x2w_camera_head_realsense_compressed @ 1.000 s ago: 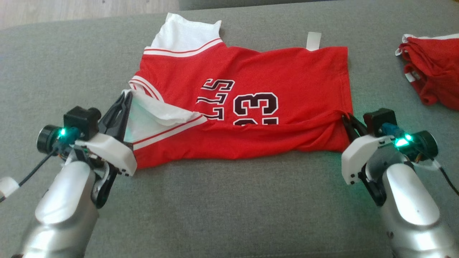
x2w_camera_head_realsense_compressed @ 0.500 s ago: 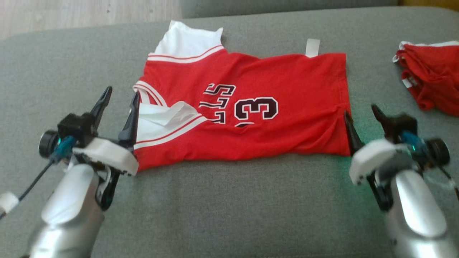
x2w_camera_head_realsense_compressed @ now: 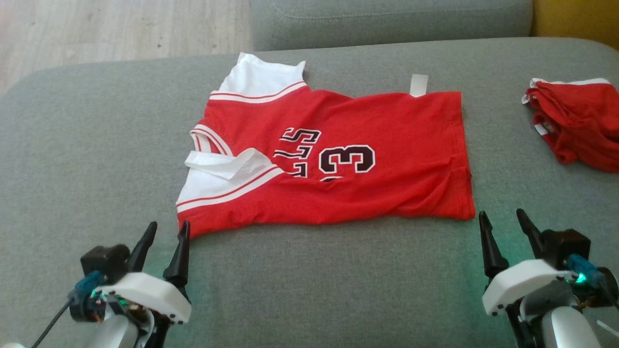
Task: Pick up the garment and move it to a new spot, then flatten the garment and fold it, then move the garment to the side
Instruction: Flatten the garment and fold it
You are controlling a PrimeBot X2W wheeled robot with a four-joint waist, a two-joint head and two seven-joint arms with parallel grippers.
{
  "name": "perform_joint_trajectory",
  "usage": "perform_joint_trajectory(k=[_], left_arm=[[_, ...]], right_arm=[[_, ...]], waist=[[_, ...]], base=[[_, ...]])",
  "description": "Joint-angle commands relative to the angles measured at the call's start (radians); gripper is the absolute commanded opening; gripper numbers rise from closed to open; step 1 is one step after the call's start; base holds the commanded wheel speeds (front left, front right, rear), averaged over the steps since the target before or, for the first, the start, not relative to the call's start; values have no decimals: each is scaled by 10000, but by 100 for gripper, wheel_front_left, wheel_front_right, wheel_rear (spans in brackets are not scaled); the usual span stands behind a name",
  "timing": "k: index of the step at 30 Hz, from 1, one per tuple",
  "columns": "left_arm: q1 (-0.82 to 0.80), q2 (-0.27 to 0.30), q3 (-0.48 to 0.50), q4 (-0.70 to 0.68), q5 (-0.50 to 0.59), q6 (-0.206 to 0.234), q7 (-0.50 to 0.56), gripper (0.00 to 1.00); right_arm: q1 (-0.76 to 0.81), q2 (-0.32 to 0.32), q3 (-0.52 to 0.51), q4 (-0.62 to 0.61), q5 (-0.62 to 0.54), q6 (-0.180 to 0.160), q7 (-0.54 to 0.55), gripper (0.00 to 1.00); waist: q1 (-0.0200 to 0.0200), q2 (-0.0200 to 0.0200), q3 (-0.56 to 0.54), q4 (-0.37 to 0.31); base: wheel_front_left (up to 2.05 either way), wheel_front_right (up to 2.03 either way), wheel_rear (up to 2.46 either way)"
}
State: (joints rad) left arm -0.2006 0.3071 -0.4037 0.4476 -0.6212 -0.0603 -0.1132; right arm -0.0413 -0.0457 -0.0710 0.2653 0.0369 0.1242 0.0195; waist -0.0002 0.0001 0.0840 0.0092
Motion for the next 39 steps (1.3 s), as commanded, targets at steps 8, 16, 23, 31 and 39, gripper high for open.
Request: perform_joint_trajectory(k=[8,16,23,31,39], left_arm=[[-620,-136,630,74,-737,226,655,100],[-1040,-383,656,786,-1081,132,869,92],[-1335,-530,566,1024,-1112,38,803,41],[-1614,-605,463,1160,-1065,-60,583,0],[-1562,-520,484,823,-912,-7,1,0]], right_arm=[[-343,-47,512,-820,209,65,190,100],[-1456,-46,447,261,642,65,-100,100],[-2320,-46,732,1905,806,65,-299,100],[-3154,-46,1181,3929,1061,65,-624,98],[-3433,-45,1121,4566,1026,65,-1236,0]], waist=[[2,-1,472,-377],[2,-1,933,-590],[2,-1,1162,-418],[2,-1,1354,-262],[2,-1,1085,-244]], base=[[0,0,0],[0,0,0],[0,0,0],[0,0,0],[0,0,0]])
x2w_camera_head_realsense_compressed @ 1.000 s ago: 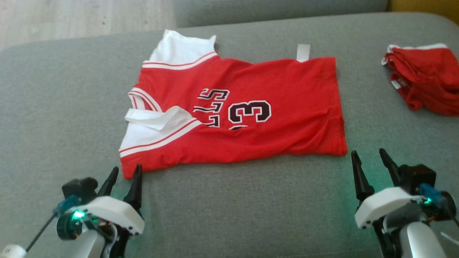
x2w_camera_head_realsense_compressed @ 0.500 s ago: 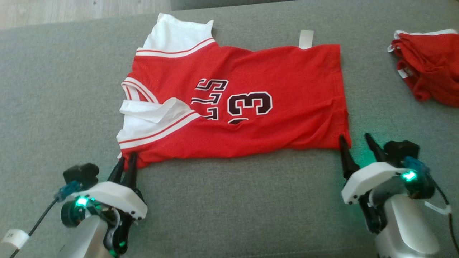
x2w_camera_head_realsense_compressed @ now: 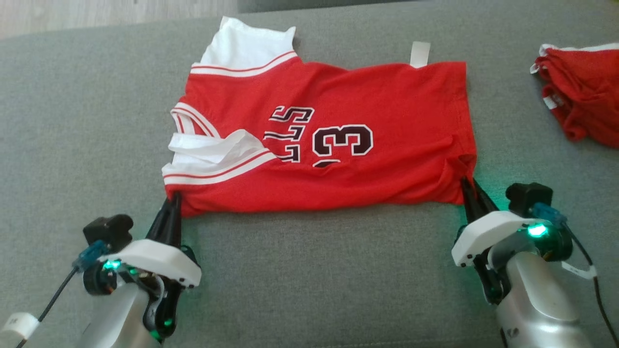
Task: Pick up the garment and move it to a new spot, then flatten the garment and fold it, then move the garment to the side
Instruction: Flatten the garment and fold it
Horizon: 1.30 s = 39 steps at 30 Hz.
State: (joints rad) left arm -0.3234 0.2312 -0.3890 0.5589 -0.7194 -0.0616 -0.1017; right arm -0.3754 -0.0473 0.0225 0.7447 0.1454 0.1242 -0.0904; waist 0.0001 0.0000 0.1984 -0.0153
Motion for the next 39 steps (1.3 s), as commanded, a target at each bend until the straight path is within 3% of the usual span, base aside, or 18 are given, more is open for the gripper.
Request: perform_joint_trajectory(k=[1,7,13,24,26,27,28,29,30,31,39], left_arm=[[-287,261,352,-379,78,30,-179,0],[234,419,406,-1289,120,271,-380,0],[1513,633,339,-2778,150,706,-297,0],[3809,677,7,-4660,187,1664,-7,0],[4005,676,-63,-4786,195,1746,52,0],[4005,676,-63,-4786,195,1746,52,0],[4085,662,-100,-4853,176,1770,92,21],[4156,662,-139,-4920,158,1781,145,32],[4212,674,-164,-4990,150,1796,183,93],[4254,691,-169,-5062,148,1821,205,100],[3607,1387,74,-5785,433,1857,540,100]], right_arm=[[-65,-30,126,-293,-89,65,-204,0],[546,-30,-594,-1347,-548,65,-323,0],[1895,-30,-1257,-2791,-720,65,288,0],[3873,-30,-1508,-4373,-350,65,1137,0],[3999,-30,-1596,-4470,-409,65,1155,71],[3999,-30,-1596,-4470,-409,65,1155,71],[4040,-30,-1643,-4516,-458,65,1155,100],[4077,-30,-1673,-4552,-516,65,1169,100],[4102,-30,-1731,-4582,-541,65,1157,100],[4124,-30,-1745,-4604,-563,65,1152,100],[4244,-30,-2014,-5432,-553,65,1120,100]], waist=[[-1,0,-131,4],[-1,0,-665,89],[-1,0,-1001,222],[-1,0,-1133,256],[-1,0,-1143,197],[-1,0,-1143,197],[-1,0,-1149,159],[-1,0,-1154,117],[-1,0,-1157,85],[-1,0,-1156,54],[-1,0,-1150,-140]], base=[[0,0,0],[0,0,0],[0,0,0],[0,0,0],[0,0,0],[0,0,0],[0,0,0],[0,0,0],[0,0,0],[0,0,0],[0,0,0]])
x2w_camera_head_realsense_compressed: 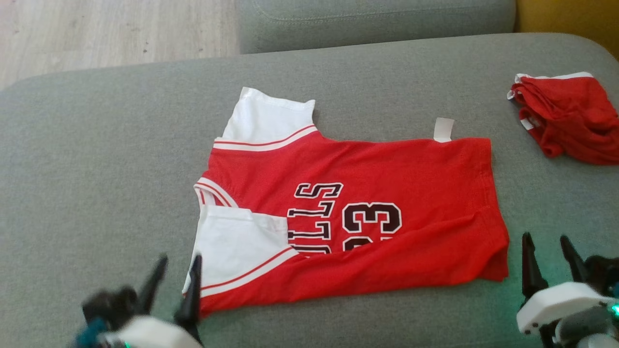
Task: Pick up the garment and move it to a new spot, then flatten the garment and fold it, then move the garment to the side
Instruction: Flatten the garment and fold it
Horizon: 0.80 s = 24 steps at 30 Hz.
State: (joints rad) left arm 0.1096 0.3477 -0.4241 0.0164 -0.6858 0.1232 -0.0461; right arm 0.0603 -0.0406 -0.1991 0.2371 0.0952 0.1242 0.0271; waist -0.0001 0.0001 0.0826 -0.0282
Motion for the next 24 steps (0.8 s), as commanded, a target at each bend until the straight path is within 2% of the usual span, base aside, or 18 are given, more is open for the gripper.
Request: perform_joint_trajectory(k=[1,4,9,15,24], left_arm=[[-1006,408,455,-445,207,-29,113,100],[-2160,1003,557,-652,512,-270,610,100],[-4882,1780,713,-463,772,-920,1725,100],[-7879,2002,482,801,767,-1711,3154,100],[-10096,2015,73,3748,615,-2105,4757,100]], right_arm=[[-160,-97,192,-523,-93,65,-63,100],[-456,-97,282,-1077,-200,65,-24,100],[-1312,-97,785,-1861,-405,65,274,100],[-2646,-97,1863,-1843,-395,65,445,100],[-4480,-97,3275,-1262,-32,65,160,100]], waist=[[1,-1,24,-42],[1,-1,148,-148],[1,-1,616,-512],[1,-1,1596,-1266],[1,-1,3338,-2619]], base=[[0,0,0],[0,0,0],[0,0,0],[0,0,0],[0,0,0]])
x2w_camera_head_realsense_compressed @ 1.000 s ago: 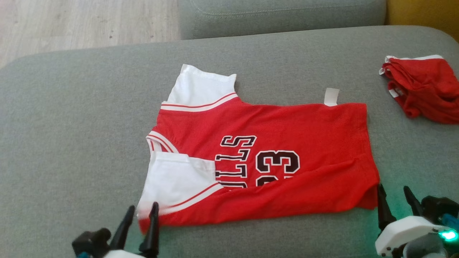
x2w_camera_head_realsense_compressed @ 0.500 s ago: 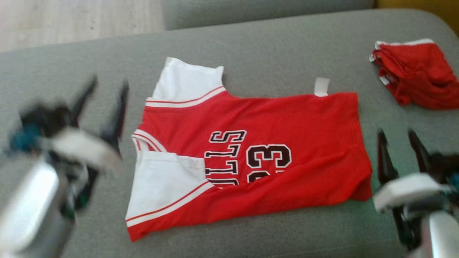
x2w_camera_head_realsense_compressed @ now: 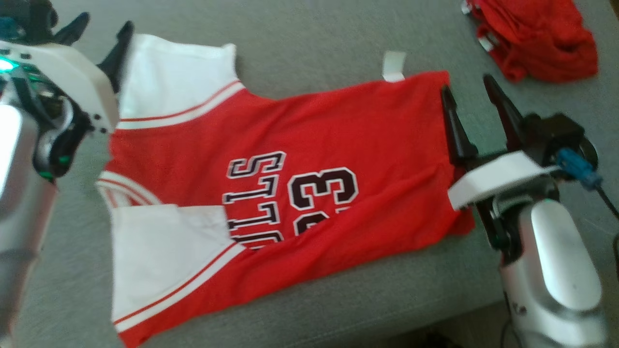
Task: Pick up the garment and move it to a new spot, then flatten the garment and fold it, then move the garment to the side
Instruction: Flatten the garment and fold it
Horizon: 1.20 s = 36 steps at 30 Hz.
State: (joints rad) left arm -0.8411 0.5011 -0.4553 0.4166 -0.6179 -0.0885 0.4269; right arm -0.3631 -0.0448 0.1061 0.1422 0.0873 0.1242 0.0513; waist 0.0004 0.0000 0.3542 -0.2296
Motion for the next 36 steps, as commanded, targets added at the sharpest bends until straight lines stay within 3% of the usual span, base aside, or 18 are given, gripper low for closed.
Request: perform_joint_trajectory(k=[1,15,16,17,18,19,20,36], left_arm=[[-701,527,383,-27,-63,0,102,100],[-1136,879,122,1595,13,-37,849,100],[-1139,859,76,1603,1,-55,900,96],[-1149,824,39,1597,-29,-77,939,79],[-1165,792,3,1572,-51,-102,948,41],[-1192,759,-40,1531,-56,-127,922,17],[-1220,743,-92,1476,-46,-158,873,0],[-1536,85,-776,152,-144,-385,-816,0]], right_arm=[[-389,-55,304,-264,84,65,-131,100],[-1070,-55,466,346,291,65,-634,100],[-1098,-55,450,378,279,65,-630,100],[-1136,-55,441,410,256,65,-614,100],[-1183,-55,451,445,227,65,-588,100],[-1242,-66,476,493,184,65,-538,100],[-1317,-89,515,557,151,65,-469,100],[-3223,-1256,695,3622,646,65,1500,100]], waist=[[-4,0,770,-715],[-4,0,1520,-1256],[-4,0,1521,-1230],[-4,0,1515,-1191],[-4,0,1503,-1150],[-4,0,1481,-1087],[-4,0,1460,-1030],[-4,0,897,537]], base=[[0,0,0],[0,0,0],[0,0,0],[0,0,0],[0,0,0],[0,0,0],[0,0,0],[0,0,0]])
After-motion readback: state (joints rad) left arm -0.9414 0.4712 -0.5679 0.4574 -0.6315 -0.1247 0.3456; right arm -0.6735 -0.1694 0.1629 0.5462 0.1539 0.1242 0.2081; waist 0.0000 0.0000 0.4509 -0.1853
